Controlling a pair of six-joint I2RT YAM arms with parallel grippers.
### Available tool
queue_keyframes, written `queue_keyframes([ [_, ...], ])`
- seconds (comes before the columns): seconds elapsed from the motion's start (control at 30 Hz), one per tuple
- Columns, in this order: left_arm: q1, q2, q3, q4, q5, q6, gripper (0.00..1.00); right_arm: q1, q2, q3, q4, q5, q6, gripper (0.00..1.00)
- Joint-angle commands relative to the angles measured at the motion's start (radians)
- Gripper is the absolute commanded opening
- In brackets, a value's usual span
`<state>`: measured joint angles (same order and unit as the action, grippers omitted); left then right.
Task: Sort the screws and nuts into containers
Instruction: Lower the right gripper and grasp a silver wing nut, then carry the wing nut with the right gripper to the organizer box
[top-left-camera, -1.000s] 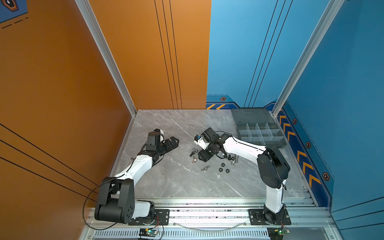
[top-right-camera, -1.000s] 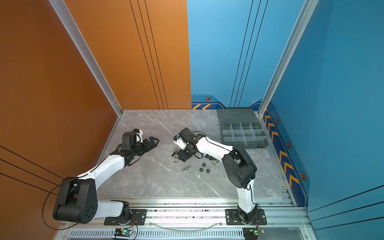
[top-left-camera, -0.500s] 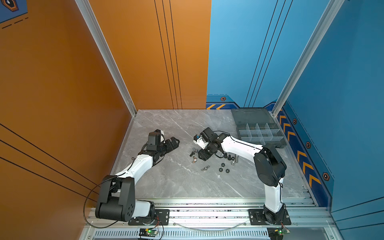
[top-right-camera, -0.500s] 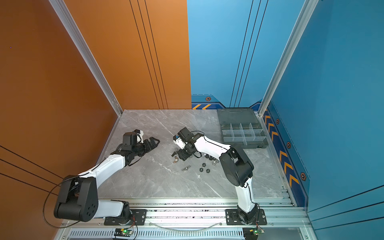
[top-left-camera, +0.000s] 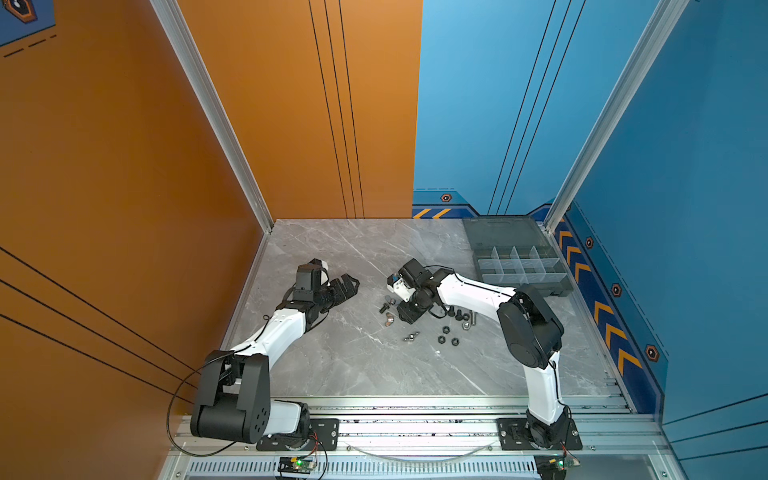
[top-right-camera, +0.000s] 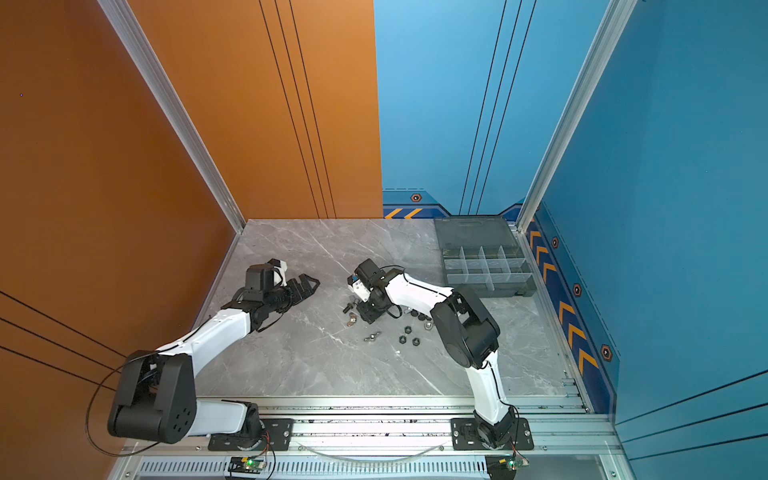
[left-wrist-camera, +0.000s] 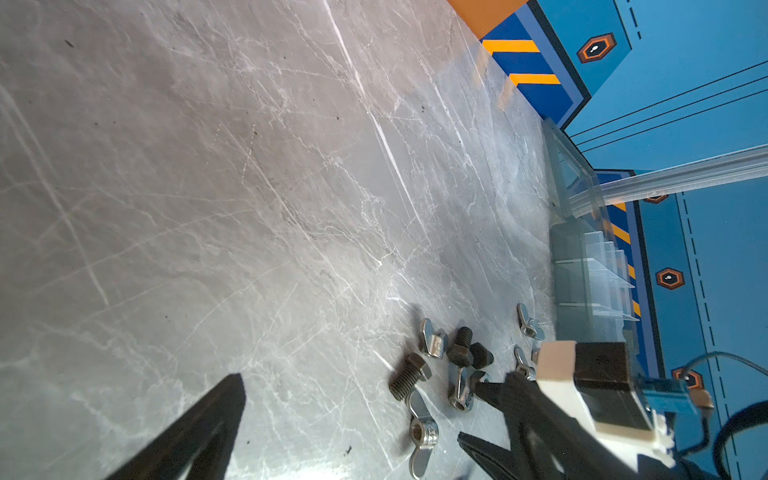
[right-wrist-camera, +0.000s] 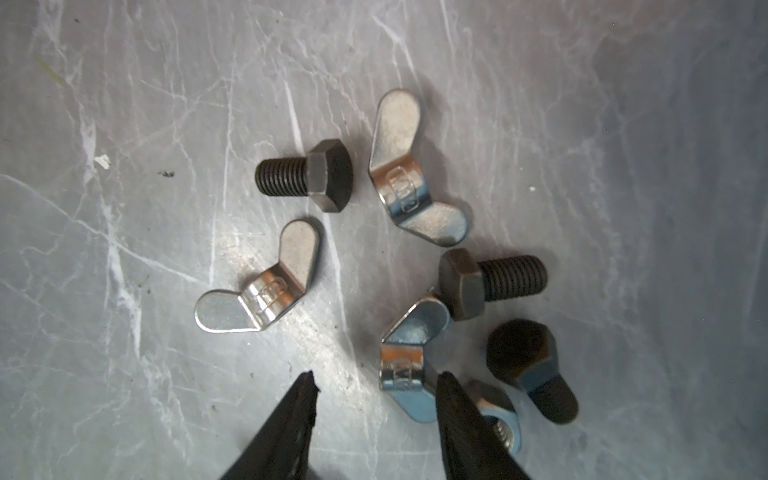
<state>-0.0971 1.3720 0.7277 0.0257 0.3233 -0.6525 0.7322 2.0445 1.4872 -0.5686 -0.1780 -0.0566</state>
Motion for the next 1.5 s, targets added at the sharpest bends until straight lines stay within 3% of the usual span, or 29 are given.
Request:
queue_keyframes([
  [0.0, 0.008, 0.007, 0.003, -0.015, 0.023, -0.001, 0.98, 0.003, 0.019, 0.026, -0.027, 0.029, -0.011, 0.49],
  [0.9, 0.008, 0.022, 0.002, -0.017, 0.026, -0.001, 0.98, -0.003, 0.071, 0.027, -0.03, 0.035, 0.006, 0.32],
  [1.07, 0.008, 0.024, 0.001, -0.017, 0.028, -0.001, 0.98, -0.007, 0.074, 0.028, -0.037, 0.027, 0.011, 0.25],
  [1.3, 0.008, 0.021, -0.001, -0.018, 0.032, -0.001, 0.98, -0.025, 0.049, 0.029, -0.039, -0.027, 0.014, 0.03],
  [1.47, 0.008, 0.016, 0.002, -0.015, 0.037, -0.003, 0.98, -0.062, -0.017, 0.024, -0.017, -0.097, 0.015, 0.0],
])
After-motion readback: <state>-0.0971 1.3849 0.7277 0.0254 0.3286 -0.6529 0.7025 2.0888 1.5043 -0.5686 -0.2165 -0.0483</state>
